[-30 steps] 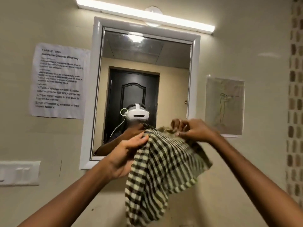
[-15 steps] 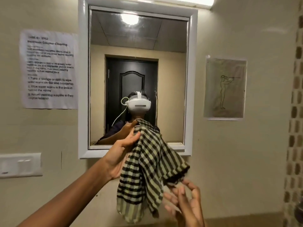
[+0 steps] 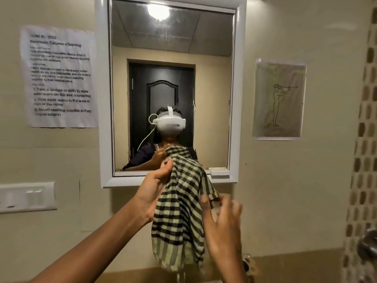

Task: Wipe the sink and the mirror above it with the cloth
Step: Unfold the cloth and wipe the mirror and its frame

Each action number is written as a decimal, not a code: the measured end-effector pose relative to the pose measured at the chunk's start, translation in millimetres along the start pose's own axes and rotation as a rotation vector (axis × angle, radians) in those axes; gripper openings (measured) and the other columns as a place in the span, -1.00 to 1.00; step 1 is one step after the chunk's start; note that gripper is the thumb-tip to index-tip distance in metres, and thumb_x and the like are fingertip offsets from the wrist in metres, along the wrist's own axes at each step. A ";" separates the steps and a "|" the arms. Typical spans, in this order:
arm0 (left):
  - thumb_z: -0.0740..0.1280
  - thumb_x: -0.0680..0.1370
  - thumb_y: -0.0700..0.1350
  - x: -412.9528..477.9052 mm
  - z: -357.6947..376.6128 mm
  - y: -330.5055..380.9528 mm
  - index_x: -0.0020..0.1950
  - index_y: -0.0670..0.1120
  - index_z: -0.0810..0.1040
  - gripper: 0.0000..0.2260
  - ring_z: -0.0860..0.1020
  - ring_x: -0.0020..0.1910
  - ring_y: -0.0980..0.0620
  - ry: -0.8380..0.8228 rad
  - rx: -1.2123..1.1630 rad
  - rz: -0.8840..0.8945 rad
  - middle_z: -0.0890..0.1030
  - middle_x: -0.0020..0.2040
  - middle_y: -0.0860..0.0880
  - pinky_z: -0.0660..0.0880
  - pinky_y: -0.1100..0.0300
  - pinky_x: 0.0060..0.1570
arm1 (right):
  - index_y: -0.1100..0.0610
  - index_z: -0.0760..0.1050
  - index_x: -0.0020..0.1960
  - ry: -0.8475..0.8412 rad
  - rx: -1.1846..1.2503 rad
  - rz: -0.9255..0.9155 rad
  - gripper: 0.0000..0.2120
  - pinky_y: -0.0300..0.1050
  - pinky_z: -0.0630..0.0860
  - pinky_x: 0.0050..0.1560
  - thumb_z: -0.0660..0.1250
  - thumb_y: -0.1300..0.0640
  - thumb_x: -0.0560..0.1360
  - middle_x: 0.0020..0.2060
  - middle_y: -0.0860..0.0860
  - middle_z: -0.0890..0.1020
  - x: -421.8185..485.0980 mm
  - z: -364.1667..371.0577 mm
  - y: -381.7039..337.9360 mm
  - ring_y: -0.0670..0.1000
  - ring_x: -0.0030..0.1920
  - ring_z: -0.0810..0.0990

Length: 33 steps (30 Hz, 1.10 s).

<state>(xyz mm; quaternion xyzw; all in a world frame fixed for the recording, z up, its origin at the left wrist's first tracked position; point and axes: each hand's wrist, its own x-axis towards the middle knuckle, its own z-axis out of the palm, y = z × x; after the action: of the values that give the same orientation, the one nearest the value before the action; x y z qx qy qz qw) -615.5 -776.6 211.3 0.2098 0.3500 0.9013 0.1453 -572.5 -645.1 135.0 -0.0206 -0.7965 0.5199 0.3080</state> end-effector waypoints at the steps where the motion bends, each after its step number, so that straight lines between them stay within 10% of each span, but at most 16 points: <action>1: 0.20 0.52 -0.12 -0.6 -0.6 -0.5 0.09 -0.12 0.54 -0.79 0.69 -0.23 0.00 -0.014 -0.016 -0.007 0.72 -0.21 -0.10 0.64 0.13 -0.29 | -0.13 0.20 -0.01 0.128 -0.063 -0.057 -0.57 -0.24 0.41 -0.14 0.07 -0.43 0.34 0.03 -0.08 0.37 -2.4 -3.9 -0.9 -0.09 0.00 0.46; 4: 0.25 0.43 -0.10 -2.8 -3.7 -1.9 0.07 -0.14 0.55 -0.74 0.69 -0.22 -0.03 -0.040 -0.040 -0.046 0.71 -0.20 -0.13 0.65 0.09 -0.25 | -0.10 0.31 -0.15 0.082 0.091 -0.087 -0.63 -0.40 0.42 -0.37 0.06 -0.38 0.32 -0.26 -0.13 0.51 -10.5 -11.7 -3.4 -0.23 -0.30 0.50; 8: 0.29 0.42 -0.08 -1.2 -3.1 -8.9 0.27 -0.10 0.48 -0.58 0.63 0.00 -0.03 -0.040 0.004 -0.117 0.65 0.01 -0.11 0.59 0.05 0.03 | -0.10 0.33 0.38 -0.565 0.527 0.270 -0.10 0.04 0.44 0.31 0.01 -0.61 0.22 0.29 -0.05 0.52 2.5 1.1 3.5 0.00 0.26 0.51; 12: 0.26 0.50 -0.21 2.1 -6.7 -7.0 0.11 -0.03 0.48 -0.79 0.57 0.06 -0.07 0.060 0.246 -0.103 0.58 0.11 -0.14 0.56 0.06 -0.06 | 0.28 0.41 0.33 -0.547 1.184 0.497 -0.27 0.19 0.40 0.32 0.45 -0.16 0.35 0.21 0.26 0.57 23.0 -10.5 12.1 0.23 0.23 0.54; 16: 0.31 0.48 -0.26 0.2 -25.2 14.2 0.13 -0.19 0.52 -0.78 0.60 -0.10 -0.03 0.151 0.692 -0.154 0.62 -0.03 -0.15 0.54 0.13 -0.05 | 0.31 0.47 0.14 -0.384 0.844 0.383 -0.50 -0.07 0.64 -0.21 0.51 0.19 0.27 -0.05 0.22 0.69 36.2 -42.9 13.2 0.14 -0.10 0.70; 19: 0.43 0.39 -0.26 -1.5 -34.1 23.3 -0.05 -0.24 0.54 -0.83 0.55 -0.14 -0.05 0.196 1.027 -0.161 0.59 -0.14 -0.15 0.49 0.05 0.01 | 0.20 0.57 0.03 -0.417 0.398 0.167 -0.75 -0.08 0.64 -0.14 0.46 0.22 0.37 -0.14 0.11 0.73 46.7 -67.2 -0.3 0.05 -0.15 0.71; 23: 0.44 0.31 -0.42 0.7 -32.0 23.2 0.16 -0.10 0.44 -0.51 0.61 0.00 -0.08 0.174 0.868 -0.030 0.60 0.06 -0.17 0.61 0.08 -0.03 | 0.05 0.56 -0.13 -0.516 0.076 0.032 -0.89 -0.12 0.60 -0.11 0.47 0.10 0.39 -0.30 -0.04 0.71 65.1 -75.9 -20.7 -0.01 -0.16 0.68; 33: 0.53 0.26 -0.30 -5.8 -40.7 8.4 -0.06 -0.01 0.67 -0.68 0.63 -0.08 0.10 0.303 1.428 0.181 0.69 -0.11 0.01 0.59 0.12 0.00 | 0.29 0.59 -0.10 -0.907 -0.079 0.326 -0.41 -0.22 0.61 -0.20 0.64 -0.02 0.01 -0.20 0.13 0.66 120.0 -84.2 -27.8 0.02 -0.18 0.63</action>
<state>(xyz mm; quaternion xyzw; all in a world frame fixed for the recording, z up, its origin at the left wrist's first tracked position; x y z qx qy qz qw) -630.9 -808.1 188.4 0.1543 0.8494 0.4813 -0.1517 -618.5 -546.9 237.5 0.0720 -0.8561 0.4871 -0.1570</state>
